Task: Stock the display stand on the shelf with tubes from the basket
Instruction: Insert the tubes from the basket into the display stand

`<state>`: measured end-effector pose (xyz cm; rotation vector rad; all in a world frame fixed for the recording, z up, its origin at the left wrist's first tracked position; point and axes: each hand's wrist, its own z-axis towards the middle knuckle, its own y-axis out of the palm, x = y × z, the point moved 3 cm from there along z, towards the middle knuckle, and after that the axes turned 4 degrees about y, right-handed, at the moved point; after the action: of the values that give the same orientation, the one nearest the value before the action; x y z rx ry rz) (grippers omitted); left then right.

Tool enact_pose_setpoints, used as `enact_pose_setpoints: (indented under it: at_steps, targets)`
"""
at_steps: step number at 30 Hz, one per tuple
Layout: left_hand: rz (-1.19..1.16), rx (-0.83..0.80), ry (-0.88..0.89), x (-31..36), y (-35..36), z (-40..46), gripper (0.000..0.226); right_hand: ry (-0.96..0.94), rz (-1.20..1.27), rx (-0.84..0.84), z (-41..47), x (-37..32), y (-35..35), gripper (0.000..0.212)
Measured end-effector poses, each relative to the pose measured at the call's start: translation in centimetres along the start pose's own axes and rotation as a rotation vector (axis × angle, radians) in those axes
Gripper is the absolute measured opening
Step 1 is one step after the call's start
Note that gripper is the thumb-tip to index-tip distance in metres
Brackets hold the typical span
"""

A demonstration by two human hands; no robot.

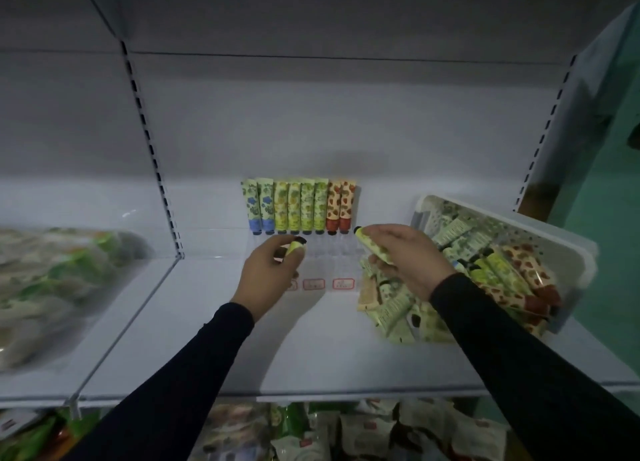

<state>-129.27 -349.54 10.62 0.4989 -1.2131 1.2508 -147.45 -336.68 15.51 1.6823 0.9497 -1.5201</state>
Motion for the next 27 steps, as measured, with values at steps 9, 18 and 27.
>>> enact_pose_setpoints:
  at_steps: [9,18,27]
  targets:
    - [-0.007,-0.013,0.054,0.0,0.6,3.4,0.042,0.13,0.498,-0.199,2.5,-0.7,-1.1,0.065]
    - [-0.069,-0.061,0.129,1.0,1.6,5.1,0.04,-0.07,0.168,-0.004,4.8,0.0,-0.6,0.047]
    - [-0.266,-0.148,0.162,0.8,2.2,4.8,0.027,-0.184,-0.112,0.093,6.1,-0.3,3.7,0.042]
